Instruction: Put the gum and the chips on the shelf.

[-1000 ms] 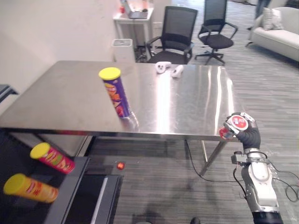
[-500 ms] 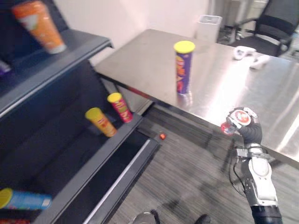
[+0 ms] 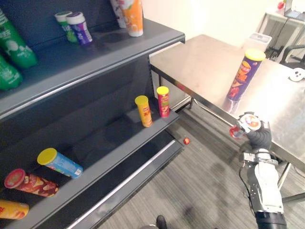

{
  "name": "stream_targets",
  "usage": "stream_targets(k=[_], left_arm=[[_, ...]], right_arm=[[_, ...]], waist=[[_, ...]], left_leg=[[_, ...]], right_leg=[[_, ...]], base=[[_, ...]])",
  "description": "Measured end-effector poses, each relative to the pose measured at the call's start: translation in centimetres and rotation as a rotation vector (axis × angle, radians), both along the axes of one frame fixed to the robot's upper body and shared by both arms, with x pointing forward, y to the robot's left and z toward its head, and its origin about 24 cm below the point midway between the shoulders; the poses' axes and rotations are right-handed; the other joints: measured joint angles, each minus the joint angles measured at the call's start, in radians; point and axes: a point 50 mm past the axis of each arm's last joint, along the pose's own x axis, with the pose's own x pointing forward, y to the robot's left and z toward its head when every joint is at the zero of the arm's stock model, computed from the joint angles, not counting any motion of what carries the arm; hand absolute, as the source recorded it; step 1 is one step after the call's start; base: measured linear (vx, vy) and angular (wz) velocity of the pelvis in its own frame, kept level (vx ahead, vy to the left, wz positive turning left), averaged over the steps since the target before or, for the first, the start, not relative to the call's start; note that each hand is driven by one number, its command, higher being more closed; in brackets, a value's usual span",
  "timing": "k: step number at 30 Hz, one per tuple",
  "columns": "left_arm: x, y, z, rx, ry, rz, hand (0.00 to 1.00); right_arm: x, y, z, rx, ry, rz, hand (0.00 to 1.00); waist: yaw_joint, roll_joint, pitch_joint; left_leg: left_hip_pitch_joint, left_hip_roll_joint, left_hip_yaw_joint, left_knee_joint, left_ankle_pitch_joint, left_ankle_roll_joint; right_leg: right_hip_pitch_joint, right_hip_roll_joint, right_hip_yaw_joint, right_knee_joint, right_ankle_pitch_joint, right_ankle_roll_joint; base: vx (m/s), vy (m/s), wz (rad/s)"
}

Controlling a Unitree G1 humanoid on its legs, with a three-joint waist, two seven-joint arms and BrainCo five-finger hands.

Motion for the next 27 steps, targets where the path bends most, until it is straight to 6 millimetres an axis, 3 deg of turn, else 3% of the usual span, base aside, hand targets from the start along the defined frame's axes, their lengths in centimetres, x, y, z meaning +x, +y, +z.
stream_targets(k=[1,2,3,5,6,8,9,10,12,13,17,20,22,23,24,25,27], left_arm=[[-0.1,0.2,0.0,0.005,0.001,0.002,0.0],[0.0,0.3,0.1,0.008,-0.001,0.003,0.0],[0.3,0.5,0.1,0.012,-0.008,0.004,0.0],[1.0,0.9,0.3,0.023,-0.025,0.006,0.0],[1.7,0.8,0.3,0.019,-0.041,0.006,0.0],[2.0,0.8,0.3,0.021,-0.05,0.004,0.0],[2.0,1.2,0.4,0.033,-0.048,0.004,0.0],[1.9,1.4,0.4,0.038,-0.045,0.006,0.0],[1.8,0.9,0.3,0.022,-0.046,0.021,0.0],[1.3,0.4,0.1,0.007,-0.036,0.041,0.0],[1.3,0.4,0.1,0.007,-0.039,0.054,0.0],[2.2,0.2,0.2,0.006,-0.063,0.05,0.0],[3.0,0.0,0.3,0.002,-0.086,0.046,0.0],[3.5,0.0,0.3,-0.001,-0.099,0.054,0.0],[3.5,-0.1,0.3,-0.002,-0.102,0.063,0.0],[3.4,-0.2,0.3,-0.006,-0.103,0.073,0.0],[3.5,-0.6,0.2,-0.012,-0.106,0.073,0.0]], right_arm=[[0.0,-0.1,-0.1,-0.007,0.008,-0.008,1.0],[0.0,-0.1,-0.2,-0.007,0.009,-0.011,1.0],[0.0,-0.2,-0.1,-0.008,0.007,-0.014,1.0],[-0.3,-0.5,0.5,-0.012,-0.02,-0.027,1.0],[-0.8,-0.9,1.1,-0.017,-0.046,-0.052,1.0],[-1.4,-1.6,1.1,-0.019,-0.051,-0.086,1.0],[-1.6,-1.7,1.0,-0.018,-0.044,-0.091,1.0],[-1.6,-1.8,1.0,-0.02,-0.044,-0.094,1.0],[-1.6,-2.2,1.2,-0.02,-0.049,-0.11,1.0],[-1.5,-2.2,1.2,-0.018,-0.053,-0.107,1.0],[-1.6,-2.2,1.1,-0.01,-0.051,-0.108,1.0],[-1.6,-2.3,1.2,0.002,-0.056,-0.111,1.0],[-1.7,-2.5,1.2,0.005,-0.059,-0.12,1.0],[-1.8,-2.8,1.2,0.025,-0.062,-0.129,1.0],[-1.8,-2.8,1.2,0.025,-0.063,-0.131,1.0],[-1.7,-2.9,1.3,0.02,-0.069,-0.133,1.0],[-1.8,-3.0,1.3,0.021,-0.07,-0.138,1.0]], waist=[[-0.009,-0.002,0.001],[-0.015,-0.002,0.001],[-0.021,-0.002,0.002],[-0.045,-0.01,0.0],[-0.046,-0.012,0.001],[-0.045,-0.021,0.002],[-0.044,-0.044,0.0],[-0.045,-0.054,0.0],[-0.034,-0.022,-0.004],[-0.029,0.007,-0.007],[-0.031,0.015,-0.012],[-0.034,0.019,-0.014],[-0.042,0.021,-0.014],[-0.043,0.02,-0.011],[-0.042,0.022,-0.011],[-0.043,0.034,-0.009],[-0.043,0.052,-0.015]], left_leg=[[0.001,0.007,-0.028,0.014,-0.007,0.006],[-0.003,0.018,-0.046,0.018,-0.008,0.009],[-0.009,0.04,-0.088,0.028,-0.006,0.007],[-0.041,0.052,-0.175,0.044,-0.001,-0.002],[-0.054,0.041,-0.222,0.049,0.003,-0.009],[-0.058,0.024,-0.281,0.047,0.015,-0.027],[-0.064,0.005,-0.313,0.047,0.021,-0.044],[-0.07,0.002,-0.334,0.047,0.021,-0.049],[-0.071,0.042,-0.361,0.033,0.036,-0.085],[-0.074,0.088,-0.386,0.003,0.054,-0.112],[-0.104,0.144,-0.449,-0.006,0.069,-0.147],[-0.137,0.155,-0.488,0.001,0.078,-0.16],[-0.189,0.148,-0.394,0.051,0.081,-0.132],[-0.213,0.158,-0.172,0.126,0.037,-0.032],[-0.219,0.183,-0.044,0.182,0.015,0.008],[-0.225,0.191,0.031,0.228,0.008,0.009],[-0.217,0.169,0.052,0.213,-0.007,-0.013]], right_leg=[[-0.032,0.021,0.106,0.027,0.0,-0.029],[-0.048,0.056,0.184,0.029,-0.023,-0.034],[-0.062,0.158,0.324,0.001,-0.107,-0.005],[-0.065,0.295,0.496,-0.1,-0.18,0.026],[-0.069,0.332,0.569,-0.16,-0.184,0.029],[-0.065,0.351,0.643,-0.243,-0.177,0.037],[-0.056,0.341,0.654,-0.305,-0.141,0.067],[-0.05,0.336,0.648,-0.314,-0.152,0.107],[-0.035,0.373,0.598,-0.338,-0.161,0.088],[-0.02,0.416,0.556,-0.376,-0.153,0.067],[0.007,0.478,0.471,-0.423,-0.145,0.031],[0.022,0.49,0.408,-0.44,-0.151,0.021],[0.028,0.474,0.352,-0.447,-0.154,0.016],[0.045,0.446,0.307,-0.443,-0.156,0.014],[0.057,0.431,0.293,-0.433,-0.163,0.021],[0.073,0.42,0.278,-0.42,-0.181,0.034],[0.082,0.389,0.251,-0.398,-0.202,0.054]], base=[[0.08,0.008,0.52],[0.1,-0.053,0.7],[0.08,-0.081,0.81],[0.06,-0.12,1.25],[0.05,-0.12,1.25],[0.07,-0.15,1.19],[0.07,-0.186,1.13],[0.06,-0.237,0.92],[0.09,-0.265,0.54],[0.12,-0.266,0.33],[0.09,-0.205,0.42],[0.06,-0.117,0.6],[0.03,-0.028,0.89],[0.01,0.041,0.83],[0.04,0.059,0.84],[0.04,0.088,0.66],[0.03,0.155,0.55]])
